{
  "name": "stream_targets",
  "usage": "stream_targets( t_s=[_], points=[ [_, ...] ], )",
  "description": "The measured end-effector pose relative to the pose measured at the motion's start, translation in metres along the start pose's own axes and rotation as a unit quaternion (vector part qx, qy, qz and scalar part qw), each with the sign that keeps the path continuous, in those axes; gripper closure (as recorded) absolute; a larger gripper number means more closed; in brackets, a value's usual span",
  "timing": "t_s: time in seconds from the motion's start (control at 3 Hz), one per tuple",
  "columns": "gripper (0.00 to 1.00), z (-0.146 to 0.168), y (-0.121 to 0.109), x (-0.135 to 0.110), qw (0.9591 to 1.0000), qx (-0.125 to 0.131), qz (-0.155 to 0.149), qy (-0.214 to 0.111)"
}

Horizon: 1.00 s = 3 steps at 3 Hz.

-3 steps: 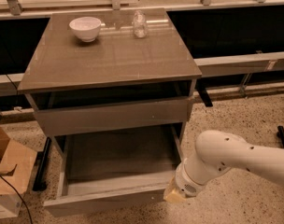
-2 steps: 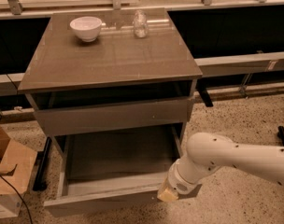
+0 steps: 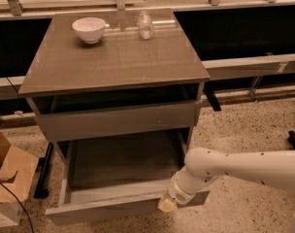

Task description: Close middle drawer

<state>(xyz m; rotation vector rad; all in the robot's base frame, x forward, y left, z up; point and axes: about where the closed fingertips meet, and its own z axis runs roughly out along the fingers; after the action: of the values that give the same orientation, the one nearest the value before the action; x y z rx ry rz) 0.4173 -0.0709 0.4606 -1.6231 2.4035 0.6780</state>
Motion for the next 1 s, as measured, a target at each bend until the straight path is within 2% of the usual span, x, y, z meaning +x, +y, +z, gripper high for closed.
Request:
stream_targets(
  t_s=[0.33,0.67,1.0],
  points=[
    [1.00,0.029,-0.018,0.009,0.9997,-0.009,0.015,-0.014],
    [1.00,0.028,-0.018,0.009,0.9997,-0.009,0.015,-0.014],
    [1.00,0.033,-0.037,0.005,0.9995,-0.003,0.016,-0.025]
  ],
)
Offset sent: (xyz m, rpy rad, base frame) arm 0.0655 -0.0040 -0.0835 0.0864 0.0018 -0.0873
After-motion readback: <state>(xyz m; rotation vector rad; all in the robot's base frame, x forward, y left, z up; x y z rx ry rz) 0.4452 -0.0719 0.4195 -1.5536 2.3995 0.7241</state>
